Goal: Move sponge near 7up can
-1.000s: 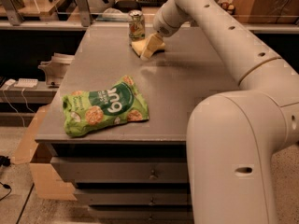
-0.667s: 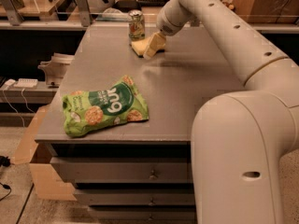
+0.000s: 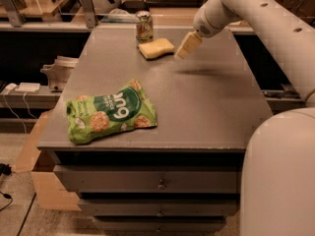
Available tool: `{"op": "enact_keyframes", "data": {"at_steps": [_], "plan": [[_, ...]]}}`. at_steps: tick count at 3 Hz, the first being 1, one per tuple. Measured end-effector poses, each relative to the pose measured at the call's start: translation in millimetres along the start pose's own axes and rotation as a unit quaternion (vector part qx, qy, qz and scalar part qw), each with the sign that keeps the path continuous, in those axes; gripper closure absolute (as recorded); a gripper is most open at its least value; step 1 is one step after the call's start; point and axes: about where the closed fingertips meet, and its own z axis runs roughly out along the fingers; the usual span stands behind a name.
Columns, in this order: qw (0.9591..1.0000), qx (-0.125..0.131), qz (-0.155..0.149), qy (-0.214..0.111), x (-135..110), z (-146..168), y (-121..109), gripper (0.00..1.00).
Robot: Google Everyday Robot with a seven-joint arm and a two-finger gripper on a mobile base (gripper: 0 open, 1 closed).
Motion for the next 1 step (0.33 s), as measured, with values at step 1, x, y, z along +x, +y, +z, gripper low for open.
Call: {"op": "enact_keyframes", "data": {"at_steps": [1], "plan": [[1.0000,0.000,0.000,0.000,0.1,0.2,0.1,0.00]]}}
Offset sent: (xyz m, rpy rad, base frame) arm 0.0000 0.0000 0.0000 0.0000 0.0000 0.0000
